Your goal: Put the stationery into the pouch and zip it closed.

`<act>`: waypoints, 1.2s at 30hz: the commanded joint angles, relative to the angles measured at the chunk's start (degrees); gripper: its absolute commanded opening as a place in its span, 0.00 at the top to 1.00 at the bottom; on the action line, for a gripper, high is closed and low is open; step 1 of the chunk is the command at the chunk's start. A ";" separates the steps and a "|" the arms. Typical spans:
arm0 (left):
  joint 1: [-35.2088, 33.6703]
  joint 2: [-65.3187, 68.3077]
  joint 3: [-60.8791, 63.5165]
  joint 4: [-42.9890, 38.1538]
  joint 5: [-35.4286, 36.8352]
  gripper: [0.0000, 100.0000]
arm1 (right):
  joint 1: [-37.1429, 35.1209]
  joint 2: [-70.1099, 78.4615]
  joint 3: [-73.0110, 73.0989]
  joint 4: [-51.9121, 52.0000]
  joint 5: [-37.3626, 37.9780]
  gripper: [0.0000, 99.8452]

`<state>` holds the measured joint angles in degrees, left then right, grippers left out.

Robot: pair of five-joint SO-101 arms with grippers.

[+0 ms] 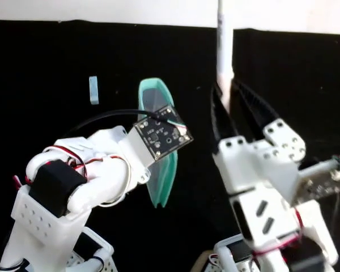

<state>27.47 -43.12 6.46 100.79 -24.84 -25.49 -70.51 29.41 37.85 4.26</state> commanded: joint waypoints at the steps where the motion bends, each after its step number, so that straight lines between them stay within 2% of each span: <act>1: -0.66 -0.31 -0.40 -0.79 0.44 0.99 | -0.40 -0.04 4.70 -11.21 -0.62 0.99; 4: -0.66 -0.22 -0.40 -0.79 0.44 0.99 | -1.80 0.31 7.96 -17.45 -0.62 0.99; 16: -0.48 -0.22 -1.71 -0.44 0.44 0.99 | -3.91 9.10 9.80 -25.71 -0.70 0.99; 25: -0.84 -0.13 -3.65 -0.35 0.44 0.99 | -6.20 15.87 9.45 -26.15 -6.51 0.99; 36: -0.92 -0.31 -3.30 -0.35 0.44 0.99 | -9.36 17.54 9.89 -26.24 -6.86 0.99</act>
<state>27.38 -43.03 4.88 100.79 -24.84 -34.20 -53.10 39.60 12.88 -1.89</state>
